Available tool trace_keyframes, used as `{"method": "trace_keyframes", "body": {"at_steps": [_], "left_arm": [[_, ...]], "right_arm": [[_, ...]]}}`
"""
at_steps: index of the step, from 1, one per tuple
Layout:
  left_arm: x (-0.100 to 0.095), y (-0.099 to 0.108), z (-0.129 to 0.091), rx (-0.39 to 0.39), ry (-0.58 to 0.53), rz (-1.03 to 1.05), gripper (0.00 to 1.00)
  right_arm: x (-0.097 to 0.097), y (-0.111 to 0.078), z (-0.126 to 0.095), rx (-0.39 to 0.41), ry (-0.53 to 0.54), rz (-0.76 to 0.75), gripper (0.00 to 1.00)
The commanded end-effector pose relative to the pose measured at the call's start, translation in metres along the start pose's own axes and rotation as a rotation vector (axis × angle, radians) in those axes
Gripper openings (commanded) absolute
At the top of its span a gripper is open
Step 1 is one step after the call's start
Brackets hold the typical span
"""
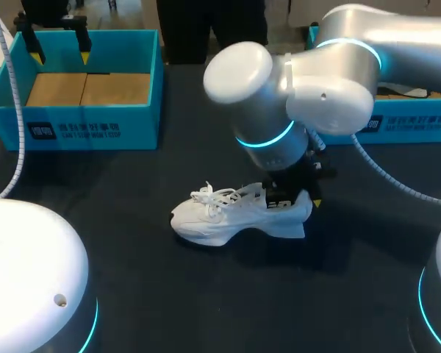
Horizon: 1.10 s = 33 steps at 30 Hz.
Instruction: Take the shoe out of the shoebox, open the shoe tongue, remove and reinsert the insole, then place the shoe into the shoebox
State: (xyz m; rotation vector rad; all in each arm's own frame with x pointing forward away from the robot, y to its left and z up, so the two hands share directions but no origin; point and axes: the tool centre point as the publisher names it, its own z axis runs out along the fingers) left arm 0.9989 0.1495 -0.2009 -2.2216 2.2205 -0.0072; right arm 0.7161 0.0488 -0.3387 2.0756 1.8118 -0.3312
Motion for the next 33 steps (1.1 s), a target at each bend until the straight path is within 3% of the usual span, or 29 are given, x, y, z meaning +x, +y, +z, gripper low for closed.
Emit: {"method": "trace_keyframes", "body": {"at_steps": [1, 17, 18, 19, 33], "left_arm": [[0.000, 0.000, 0.000, -0.001, -0.001, 0.000, 1.00], [0.000, 0.000, 0.000, -0.001, -0.001, 0.000, 1.00], [0.000, 0.000, 0.000, -0.001, -0.001, 0.000, 1.00], [0.000, 0.000, 0.000, -0.001, -0.001, 0.000, 1.00], [0.000, 0.000, 0.000, -0.001, -0.001, 0.000, 1.00]], "right_arm": [[0.005, -0.001, 0.011, -0.012, 0.014, 0.024, 0.00], [0.003, 0.002, 0.023, -0.025, 0.021, 0.003, 0.00], [0.003, 0.003, 0.023, -0.029, 0.022, 0.000, 0.02], [0.002, 0.003, 0.023, -0.029, 0.022, -0.001, 0.31], [-0.012, 0.009, -0.010, -0.064, 0.037, -0.051, 0.45]]}}
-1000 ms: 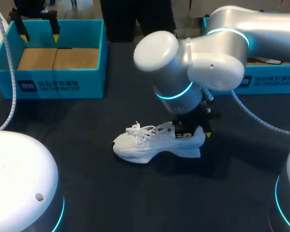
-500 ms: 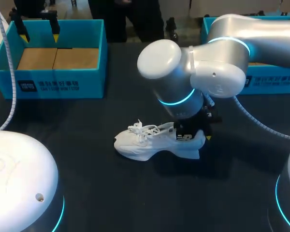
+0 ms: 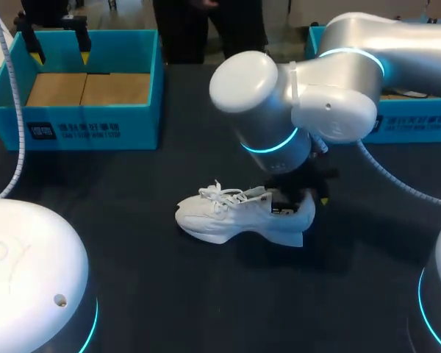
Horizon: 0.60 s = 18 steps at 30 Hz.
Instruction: Take the shoe out of the shoebox, open the shoe tongue, remove and reinsert the insole, then place the shoe into the shoebox
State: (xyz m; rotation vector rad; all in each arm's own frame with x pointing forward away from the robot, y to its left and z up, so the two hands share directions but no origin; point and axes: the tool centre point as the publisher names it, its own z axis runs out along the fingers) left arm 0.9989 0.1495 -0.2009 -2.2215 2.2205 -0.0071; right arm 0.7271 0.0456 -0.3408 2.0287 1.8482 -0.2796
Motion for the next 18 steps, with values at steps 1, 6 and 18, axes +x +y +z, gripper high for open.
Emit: {"method": "trace_keyframes", "body": {"at_steps": [1, 6, 18], "left_arm": [[0.000, 0.000, 0.000, -0.001, -0.001, 0.000, 1.00], [0.000, 0.000, 0.000, -0.001, -0.001, 0.000, 1.00], [0.000, 0.000, 0.000, -0.001, -0.001, 0.000, 1.00]], "right_arm": [[-0.014, 0.001, -0.022, -0.044, 0.033, -0.034, 0.45], [-0.020, 0.007, -0.042, -0.112, 0.084, -0.110, 0.51], [-0.040, 0.028, -0.080, -0.273, 0.088, -0.234, 1.00]]}}
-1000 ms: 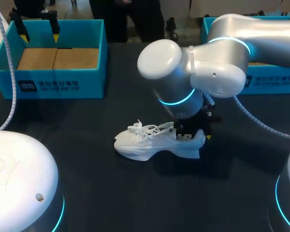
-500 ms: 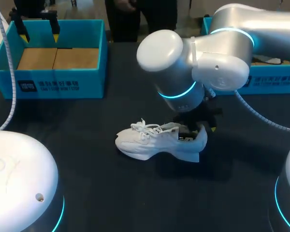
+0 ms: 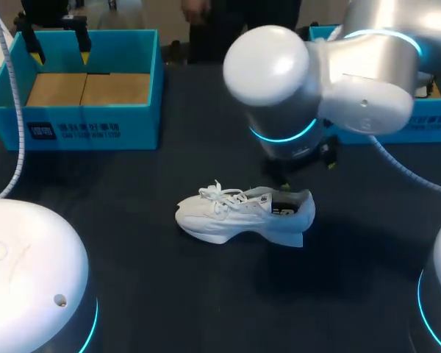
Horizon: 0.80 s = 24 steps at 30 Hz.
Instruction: Take the shoe out of the shoebox, open the shoe tongue, remove and reinsert the insole, then place the shoe into the shoebox
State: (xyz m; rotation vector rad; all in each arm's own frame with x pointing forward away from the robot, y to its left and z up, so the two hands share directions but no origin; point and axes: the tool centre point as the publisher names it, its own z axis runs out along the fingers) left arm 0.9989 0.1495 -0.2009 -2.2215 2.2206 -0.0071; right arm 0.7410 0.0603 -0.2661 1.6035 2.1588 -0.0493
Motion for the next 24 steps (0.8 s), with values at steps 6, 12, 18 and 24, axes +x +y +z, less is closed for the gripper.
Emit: {"method": "trace_keyframes", "body": {"at_steps": [6, 12, 18, 24], "left_arm": [[0.000, 0.000, 0.000, -0.001, -0.001, 0.000, 1.00], [0.000, 0.000, 0.000, -0.001, -0.001, 0.000, 1.00], [0.000, 0.000, 0.000, -0.001, -0.001, 0.000, 1.00], [0.000, 0.000, 0.000, -0.001, -0.001, 0.000, 1.00]], "right_arm": [[-0.025, -0.002, -0.009, -0.039, -0.022, 0.092, 1.00], [-0.025, -0.002, -0.009, -0.039, -0.022, 0.092, 1.00], [-0.022, 0.001, -0.013, -0.096, 0.002, 0.029, 1.00], [-0.017, -0.010, -0.013, -0.214, 0.123, -0.245, 1.00]]}}
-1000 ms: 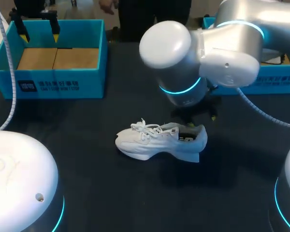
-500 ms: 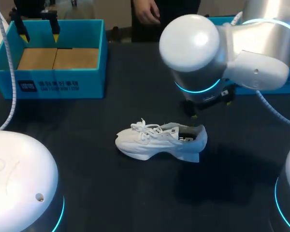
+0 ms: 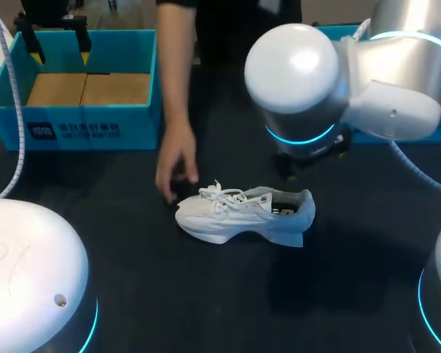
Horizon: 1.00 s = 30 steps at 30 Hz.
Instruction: Take the shoe out of the shoebox, open the shoe tongue, remove and reinsert the insole, then place the shoe into the shoebox
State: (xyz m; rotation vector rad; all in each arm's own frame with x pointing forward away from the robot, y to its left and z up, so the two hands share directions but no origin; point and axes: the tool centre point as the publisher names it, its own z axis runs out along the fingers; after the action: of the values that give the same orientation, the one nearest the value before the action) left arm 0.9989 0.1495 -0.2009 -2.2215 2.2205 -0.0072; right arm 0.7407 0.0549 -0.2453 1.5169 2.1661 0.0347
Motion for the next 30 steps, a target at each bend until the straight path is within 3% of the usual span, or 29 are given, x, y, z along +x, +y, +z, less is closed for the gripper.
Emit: {"method": "trace_keyframes", "body": {"at_steps": [1, 5, 13, 22, 30], "left_arm": [[0.000, 0.000, 0.000, -0.001, -0.001, 0.000, 1.00], [0.000, 0.000, 0.000, -0.001, -0.001, 0.000, 1.00], [0.000, 0.000, 0.000, -0.001, -0.001, 0.000, 1.00], [0.000, 0.000, 0.000, -0.001, -0.001, 0.000, 1.00], [0.000, 0.000, 0.000, -0.001, -0.001, 0.000, 1.00]], "right_arm": [[-0.004, -0.017, 0.003, -0.149, 0.140, -0.231, 1.00], [-0.007, -0.025, -0.001, -0.226, 0.219, -0.410, 1.00], [-0.027, -0.031, -0.008, -0.242, 0.322, -0.707, 1.00], [-0.048, -0.048, 0.003, -0.232, 0.412, -0.879, 1.00], [-0.064, -0.065, 0.015, -0.282, 0.479, -0.946, 1.00]]}}
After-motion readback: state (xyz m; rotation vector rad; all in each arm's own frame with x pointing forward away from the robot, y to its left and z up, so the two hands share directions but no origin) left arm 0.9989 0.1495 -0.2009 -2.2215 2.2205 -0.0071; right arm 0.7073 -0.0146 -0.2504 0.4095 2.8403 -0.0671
